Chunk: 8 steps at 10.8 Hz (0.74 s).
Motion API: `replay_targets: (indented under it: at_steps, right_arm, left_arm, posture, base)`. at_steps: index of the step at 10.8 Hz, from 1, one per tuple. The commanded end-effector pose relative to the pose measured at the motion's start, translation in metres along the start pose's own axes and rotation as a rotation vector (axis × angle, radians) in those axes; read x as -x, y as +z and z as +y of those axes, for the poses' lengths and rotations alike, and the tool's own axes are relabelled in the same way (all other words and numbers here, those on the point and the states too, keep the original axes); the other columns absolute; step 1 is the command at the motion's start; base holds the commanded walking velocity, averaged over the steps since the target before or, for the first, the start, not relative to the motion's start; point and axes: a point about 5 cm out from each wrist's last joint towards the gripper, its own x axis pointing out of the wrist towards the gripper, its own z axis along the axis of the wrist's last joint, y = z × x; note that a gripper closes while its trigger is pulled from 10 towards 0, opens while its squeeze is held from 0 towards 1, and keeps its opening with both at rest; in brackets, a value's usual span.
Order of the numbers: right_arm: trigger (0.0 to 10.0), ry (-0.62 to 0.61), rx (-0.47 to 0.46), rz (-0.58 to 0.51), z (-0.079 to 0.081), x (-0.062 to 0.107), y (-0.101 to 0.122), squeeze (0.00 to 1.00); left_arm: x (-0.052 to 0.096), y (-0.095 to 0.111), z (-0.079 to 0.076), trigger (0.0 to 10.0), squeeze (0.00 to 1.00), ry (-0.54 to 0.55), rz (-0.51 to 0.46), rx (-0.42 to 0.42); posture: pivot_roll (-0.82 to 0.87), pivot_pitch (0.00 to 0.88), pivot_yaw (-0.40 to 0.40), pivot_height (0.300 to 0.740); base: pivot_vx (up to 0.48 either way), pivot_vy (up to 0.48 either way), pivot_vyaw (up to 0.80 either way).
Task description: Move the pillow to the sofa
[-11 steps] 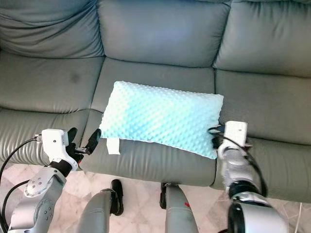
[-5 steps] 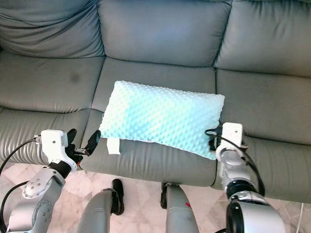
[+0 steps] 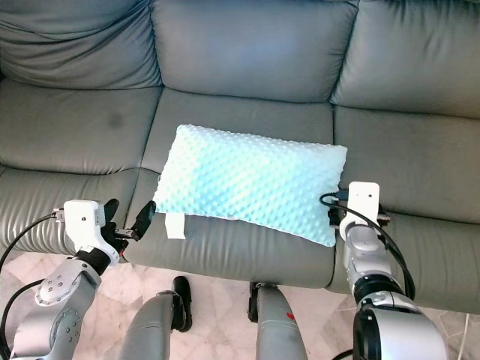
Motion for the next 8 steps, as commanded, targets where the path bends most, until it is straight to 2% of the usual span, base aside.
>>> replay_targets:
  at_steps: [1,4,6,8]
  right_arm:
    - [10.0,-0.001,-0.038,0.047,-0.002,0.003,-0.014,0.00]
    - [10.0,0.045,-0.078,0.044,0.007,0.003,-0.011,0.00]
    - [10.0,0.049,-0.183,0.073,0.008,0.002,-0.013,0.00]
    - [10.0,0.070,-0.250,0.098,0.010,0.004,-0.017,0.00]
  left_arm:
    - [0.007,-0.006,0.003,10.0,0.00,0.023,0.031,0.003]
    - [0.007,-0.007,0.003,10.0,0.00,0.022,0.032,0.005]
    - [0.007,-0.007,0.003,10.0,0.00,0.024,0.031,0.005]
    - [0.007,-0.007,0.002,10.0,0.00,0.025,0.033,0.010]
  posture:
    - [0.06,0.471,0.064,0.740]
    - [0.06,0.473,0.063,0.740]
    - [0.06,0.474,0.061,0.740]
    - [0.06,0.475,0.061,0.740]
  base:
    - [0.000,0.000,0.00]
    - [0.000,0.000,0.00]
    - [0.000,0.000,0.00]
    - [0.000,0.000,0.00]
